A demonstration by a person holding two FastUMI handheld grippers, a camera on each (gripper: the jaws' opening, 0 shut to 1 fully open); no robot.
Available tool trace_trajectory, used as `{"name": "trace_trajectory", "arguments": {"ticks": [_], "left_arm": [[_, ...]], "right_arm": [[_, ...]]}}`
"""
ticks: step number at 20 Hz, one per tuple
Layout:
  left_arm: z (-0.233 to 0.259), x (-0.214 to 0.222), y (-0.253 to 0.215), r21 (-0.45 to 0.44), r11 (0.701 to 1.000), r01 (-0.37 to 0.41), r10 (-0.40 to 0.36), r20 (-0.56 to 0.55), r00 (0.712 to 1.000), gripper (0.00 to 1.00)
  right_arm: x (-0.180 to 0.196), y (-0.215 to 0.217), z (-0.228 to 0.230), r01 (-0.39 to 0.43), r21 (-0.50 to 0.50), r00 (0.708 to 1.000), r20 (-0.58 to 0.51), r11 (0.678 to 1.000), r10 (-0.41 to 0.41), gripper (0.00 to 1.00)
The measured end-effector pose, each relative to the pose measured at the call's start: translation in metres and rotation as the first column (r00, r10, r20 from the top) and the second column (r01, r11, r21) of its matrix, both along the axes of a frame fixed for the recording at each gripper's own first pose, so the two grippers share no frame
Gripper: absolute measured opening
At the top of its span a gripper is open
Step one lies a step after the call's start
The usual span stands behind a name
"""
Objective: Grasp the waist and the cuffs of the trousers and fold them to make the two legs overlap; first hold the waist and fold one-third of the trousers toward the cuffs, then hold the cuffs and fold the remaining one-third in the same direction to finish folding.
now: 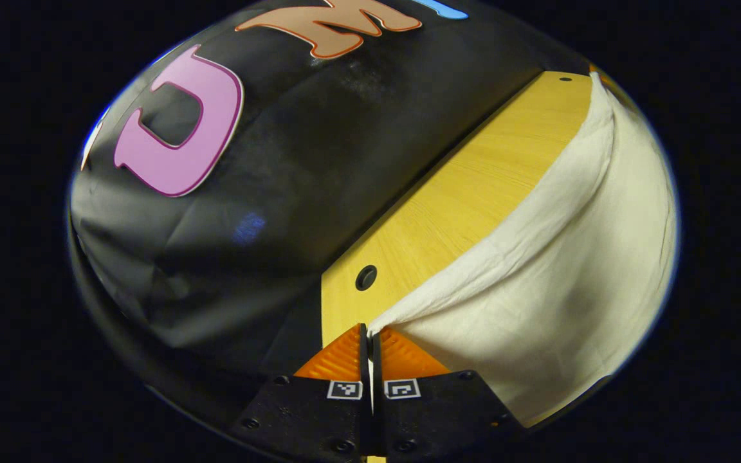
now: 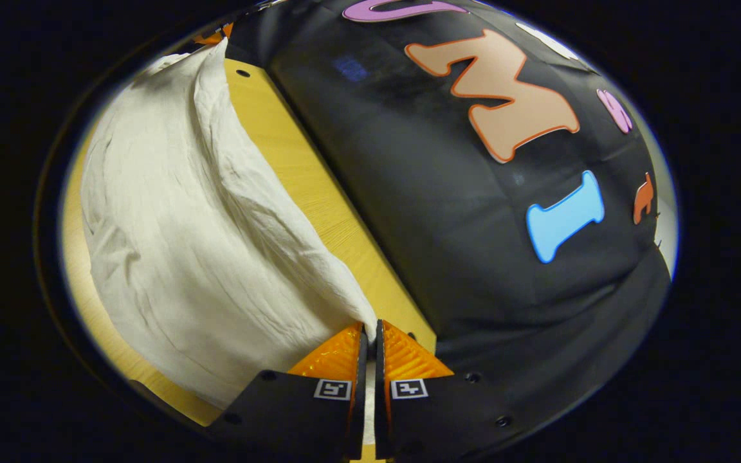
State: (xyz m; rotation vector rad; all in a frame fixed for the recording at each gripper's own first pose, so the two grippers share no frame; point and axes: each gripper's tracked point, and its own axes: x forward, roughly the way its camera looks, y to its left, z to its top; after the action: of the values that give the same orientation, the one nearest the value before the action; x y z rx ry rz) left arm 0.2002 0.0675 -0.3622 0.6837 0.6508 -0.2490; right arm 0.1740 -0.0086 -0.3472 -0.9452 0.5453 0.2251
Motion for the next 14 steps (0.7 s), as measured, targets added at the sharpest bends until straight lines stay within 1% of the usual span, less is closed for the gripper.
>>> {"name": "trace_trajectory", "arguments": {"ticks": [2,4,5,6,7,8,9,10,11,12,14], "left_arm": [[-0.012,0.001,-0.007,-0.004,1.0,-0.005,0.005,-0.014,1.0,0.0],[-0.017,0.002,-0.018,-0.04,0.999,0.006,-0.007,-0.03,1.0,0.0],[-0.019,-0.002,-0.021,-0.055,0.998,0.006,-0.008,-0.039,0.999,0.09],[-0.018,-0.005,-0.024,-0.065,0.998,0.005,-0.008,-0.042,0.999,0.39],[-0.015,-0.004,-0.024,-0.078,0.997,-0.001,-0.001,-0.033,0.999,0.7],[-0.008,-0.007,-0.027,-0.087,0.996,-0.004,0.002,-0.025,1.0,1.0],[0.001,-0.01,-0.028,-0.096,0.995,-0.01,0.008,-0.016,1.0,1.0],[0.013,-0.012,-0.025,-0.105,0.994,-0.023,0.024,0.007,1.0,0.96],[0.026,-0.016,-0.025,-0.124,0.992,-0.035,0.038,0.027,0.999,0.96],[0.04,-0.023,-0.028,-0.153,0.987,-0.046,0.053,0.046,0.998,0.96],[0.066,-0.038,-0.034,-0.226,0.972,-0.066,0.087,0.082,0.993,0.96]], "right_arm": [[0.001,0.004,-0.021,0.025,0.004,0.999,-0.041,1.0,-0.025,0.1],[0.003,0.003,-0.024,0.061,0.006,0.997,-0.041,0.998,-0.061,0.1],[0.001,0.006,-0.023,0.078,0.028,0.996,-0.042,0.997,-0.077,0.19],[0.0,0.01,-0.022,0.097,0.059,0.994,-0.049,0.994,-0.094,0.26],[-0.002,0.012,-0.016,0.109,0.089,0.994,-0.04,0.99,-0.106,0.52],[-0.002,0.014,-0.006,0.116,0.123,0.993,-0.023,0.986,-0.114,0.58],[-0.006,0.017,0.003,0.125,0.173,0.992,-0.016,0.977,-0.124,0.74],[-0.008,0.017,0.013,0.134,0.22,0.99,0.002,0.966,-0.138,0.86],[-0.012,0.016,0.026,0.149,0.267,0.987,0.025,0.952,-0.162,0.98],[-0.018,0.013,0.037,0.167,0.321,0.981,0.038,0.932,-0.189,0.98],[-0.032,0.003,0.05,0.218,0.428,0.966,0.031,0.877,-0.255,0.98]]}}
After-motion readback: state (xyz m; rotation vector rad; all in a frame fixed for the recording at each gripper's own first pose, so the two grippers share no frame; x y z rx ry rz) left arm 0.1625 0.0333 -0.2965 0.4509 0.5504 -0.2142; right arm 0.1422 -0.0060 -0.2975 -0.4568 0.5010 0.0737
